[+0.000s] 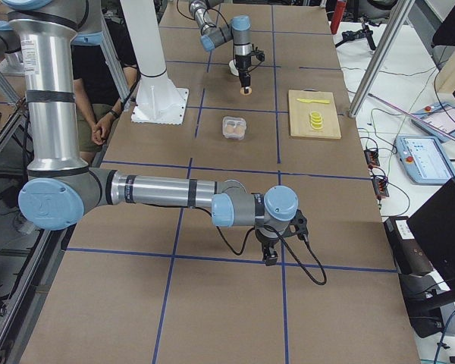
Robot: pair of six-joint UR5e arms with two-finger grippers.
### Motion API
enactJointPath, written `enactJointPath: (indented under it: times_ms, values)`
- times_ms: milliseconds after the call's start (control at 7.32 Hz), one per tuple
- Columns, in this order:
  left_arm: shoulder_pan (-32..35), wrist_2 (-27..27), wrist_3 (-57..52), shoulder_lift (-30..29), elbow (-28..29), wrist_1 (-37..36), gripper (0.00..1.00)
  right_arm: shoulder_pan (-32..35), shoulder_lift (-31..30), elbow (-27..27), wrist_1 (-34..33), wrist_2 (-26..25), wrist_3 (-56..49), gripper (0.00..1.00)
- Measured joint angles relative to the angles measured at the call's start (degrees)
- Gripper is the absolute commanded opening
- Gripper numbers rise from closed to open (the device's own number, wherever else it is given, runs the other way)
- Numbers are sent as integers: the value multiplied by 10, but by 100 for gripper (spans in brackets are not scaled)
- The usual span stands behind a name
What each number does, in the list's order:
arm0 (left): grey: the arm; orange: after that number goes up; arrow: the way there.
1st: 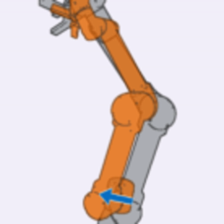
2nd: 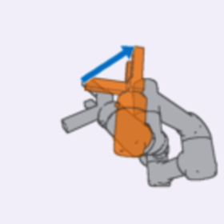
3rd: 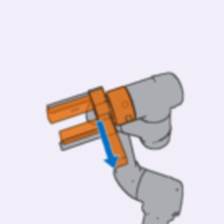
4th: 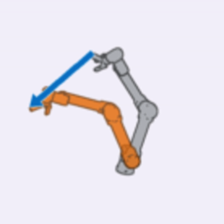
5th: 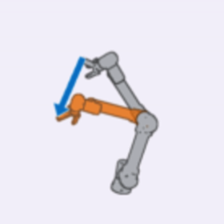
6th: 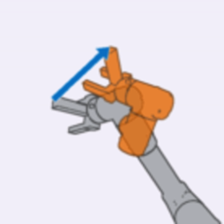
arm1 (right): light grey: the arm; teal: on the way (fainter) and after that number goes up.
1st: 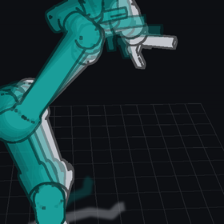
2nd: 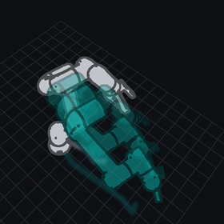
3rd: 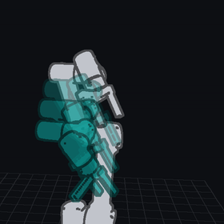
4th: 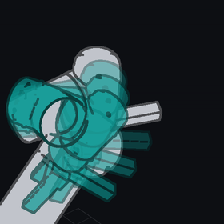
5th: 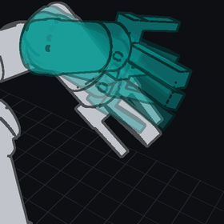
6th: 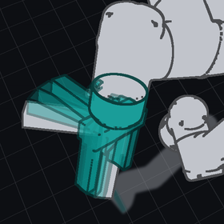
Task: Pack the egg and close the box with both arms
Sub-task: 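Carry the egg with the left gripper into an empty carton slot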
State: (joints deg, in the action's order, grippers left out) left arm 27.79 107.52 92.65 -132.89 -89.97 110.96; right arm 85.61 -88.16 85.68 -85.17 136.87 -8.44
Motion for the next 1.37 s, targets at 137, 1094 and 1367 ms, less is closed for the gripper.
enactJointPath:
  times_ms: [137,1094,1367]
  values:
    - [-19,-15,-1,-47,50,21,0,-1,0,0,0,2,0,100]
    - [-62,-52,-2,-110,130,91,81,-2,0,1,0,8,0,100]
    - [-62,-55,-3,-110,131,92,94,-2,0,1,0,8,0,100]
